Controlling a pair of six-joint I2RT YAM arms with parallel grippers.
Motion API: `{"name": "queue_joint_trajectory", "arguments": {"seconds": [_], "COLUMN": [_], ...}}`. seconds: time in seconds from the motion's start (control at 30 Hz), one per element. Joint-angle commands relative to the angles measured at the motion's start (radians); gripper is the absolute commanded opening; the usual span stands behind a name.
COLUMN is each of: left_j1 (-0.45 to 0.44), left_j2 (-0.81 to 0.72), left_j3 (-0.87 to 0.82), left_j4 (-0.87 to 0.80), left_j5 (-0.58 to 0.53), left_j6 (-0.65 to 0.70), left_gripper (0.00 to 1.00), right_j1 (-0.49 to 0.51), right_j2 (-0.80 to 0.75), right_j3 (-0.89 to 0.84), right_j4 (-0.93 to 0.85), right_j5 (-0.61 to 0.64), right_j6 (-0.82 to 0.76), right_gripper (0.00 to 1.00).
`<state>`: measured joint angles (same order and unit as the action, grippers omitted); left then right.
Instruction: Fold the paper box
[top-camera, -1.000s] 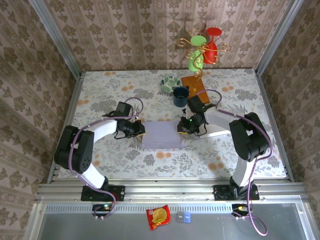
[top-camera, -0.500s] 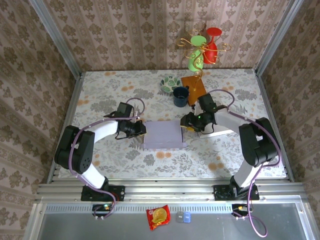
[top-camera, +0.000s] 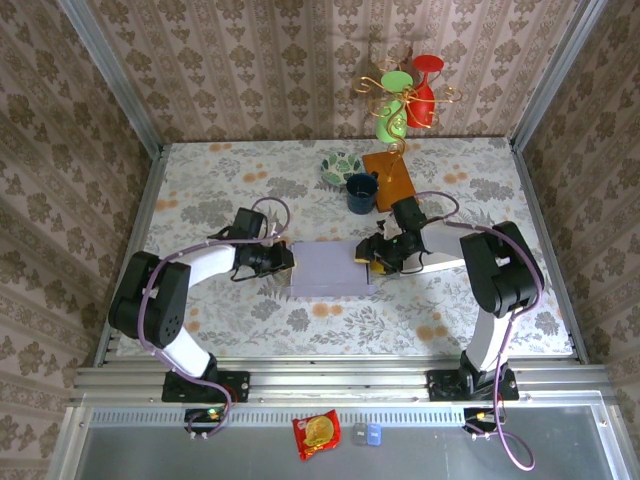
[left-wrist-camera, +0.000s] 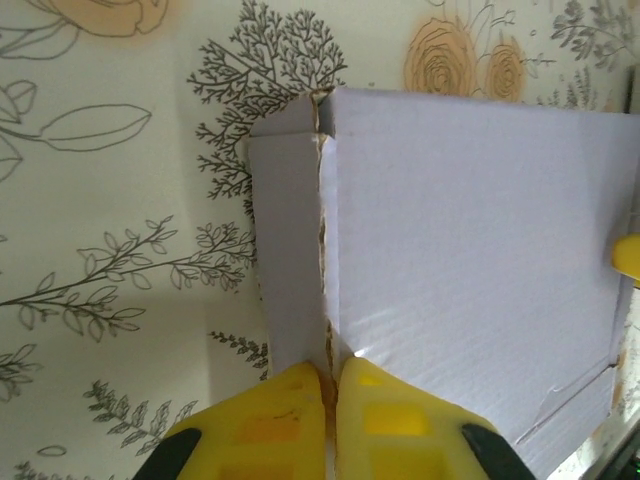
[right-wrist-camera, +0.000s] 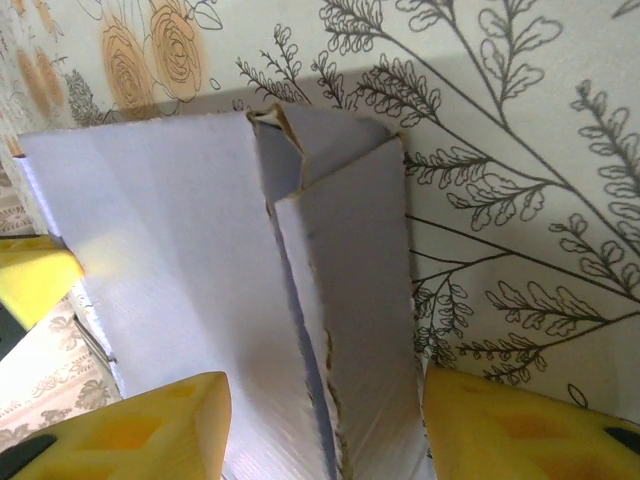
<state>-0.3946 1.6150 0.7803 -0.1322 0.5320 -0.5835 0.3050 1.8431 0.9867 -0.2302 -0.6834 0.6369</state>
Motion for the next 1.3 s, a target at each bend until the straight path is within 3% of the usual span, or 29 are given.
{"name": "queue_joint_trajectory", "arguments": {"seconds": [0.0, 0.2, 0.43, 0.87, 1.03, 1.27], "left_j1": [0.018, 0.062, 0.097, 0.185, 0.188, 0.188], "left_j2": [0.029, 0.018, 0.01, 0.02, 0.044, 0.052], "left_j3": [-0.092, -0.147, -0.154, -0.198, -0.191, -0.187], "left_j4": [0.012, 0.067, 0.094, 0.19, 0.196, 0.212], "left_j5": [-0.013, 0.029, 0.058, 0.183, 0.198, 0.202], "left_j6": [-0.048, -0.058, -0.054, -0.062, -0.059, -0.064], "left_gripper": [0.06, 0.06, 0.06, 0.05, 0.05, 0.06], "right_j1": [0.009, 0.009, 0.008, -0.015, 0.013, 0.044], "right_j2": [0.024, 0.02, 0.034, -0.016, 0.036, 0.048], "right_j3": [0.008, 0.006, 0.026, 0.031, 0.077, 0.061], "right_j4": [0.042, 0.085, 0.097, 0.03, 0.09, 0.277], "right_j5": [-0.074, -0.143, -0.208, -0.186, -0.247, -0.267], "right_j6": [0.003, 0.001, -0.004, -0.069, -0.018, 0.146], "right_gripper": [0.57, 0.66, 0.68, 0.74, 0.73, 0.62]}}
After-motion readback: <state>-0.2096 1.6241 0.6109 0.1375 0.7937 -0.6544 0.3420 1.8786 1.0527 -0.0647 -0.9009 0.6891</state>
